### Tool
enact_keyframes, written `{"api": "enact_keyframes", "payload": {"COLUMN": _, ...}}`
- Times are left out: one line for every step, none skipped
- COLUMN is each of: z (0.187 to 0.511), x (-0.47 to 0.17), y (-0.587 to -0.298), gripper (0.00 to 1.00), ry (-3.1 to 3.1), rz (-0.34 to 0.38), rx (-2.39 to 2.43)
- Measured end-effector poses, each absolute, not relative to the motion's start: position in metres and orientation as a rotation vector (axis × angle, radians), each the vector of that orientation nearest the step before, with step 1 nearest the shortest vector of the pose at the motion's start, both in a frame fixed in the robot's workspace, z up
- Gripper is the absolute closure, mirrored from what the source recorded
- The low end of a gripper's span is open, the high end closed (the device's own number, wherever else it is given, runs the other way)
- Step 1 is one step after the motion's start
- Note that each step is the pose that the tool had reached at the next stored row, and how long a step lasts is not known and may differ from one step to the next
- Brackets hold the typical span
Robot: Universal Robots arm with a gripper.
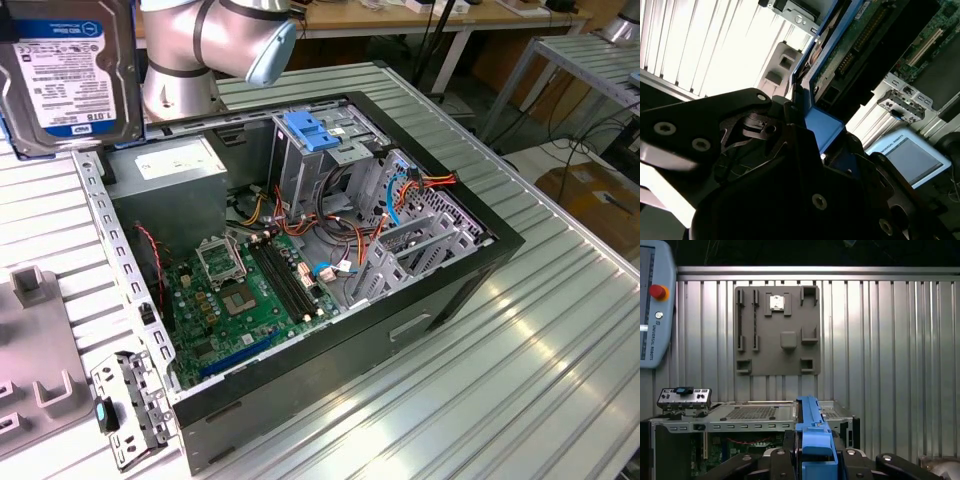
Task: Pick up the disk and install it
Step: 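Pick up the disk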
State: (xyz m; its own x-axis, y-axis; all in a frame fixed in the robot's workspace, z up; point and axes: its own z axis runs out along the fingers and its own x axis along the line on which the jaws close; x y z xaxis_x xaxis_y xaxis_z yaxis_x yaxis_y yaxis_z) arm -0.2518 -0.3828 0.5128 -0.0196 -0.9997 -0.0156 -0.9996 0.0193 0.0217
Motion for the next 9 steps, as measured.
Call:
{"api": "enact_keyframes", "payload": {"z": 0.513, "x": -0.244, "y": -0.383, "gripper": 0.63, "ry": -2.240, "rz": -0.042, "rx": 2.196}}
{"api": "enact_keyframes", "payload": {"z": 0.513, "x": -0.236, "y": -0.383, "gripper": 0.63, "ry": -2.240, "rz": -0.042, "rx": 2.196}}
{"api": "enact_keyframes", "payload": {"z": 0.513, "x": -0.231, "y": -0.383, "gripper": 0.63, "ry": -2.240, "rz": -0.042, "rx": 2.195}}
{"api": "enact_keyframes", "payload": {"z": 0.513, "x": -0.227, "y": -0.383, "gripper": 0.63, "ry": -2.241, "rz": -0.042, "rx": 2.195}}
{"api": "enact_keyframes", "payload": {"z": 0.513, "x": -0.223, "y": -0.383, "gripper": 0.63, "ry": -2.241, "rz": -0.042, "rx": 2.195}}
{"api": "enact_keyframes", "payload": {"z": 0.513, "x": -0.219, "y": -0.383, "gripper": 0.63, "ry": -2.241, "rz": -0.043, "rx": 2.195}}
{"api": "enact_keyframes", "payload": {"z": 0.513, "x": -0.216, "y": -0.383, "gripper": 0.63, "ry": -2.241, "rz": -0.043, "rx": 2.194}}
{"api": "enact_keyframes", "payload": {"z": 0.513, "x": -0.212, "y": -0.383, "gripper": 0.63, "ry": -2.241, "rz": -0.043, "rx": 2.194}}
{"api": "enact_keyframes", "payload": {"z": 0.513, "x": -0.209, "y": -0.383, "gripper": 0.63, "ry": -2.241, "rz": -0.043, "rx": 2.194}}
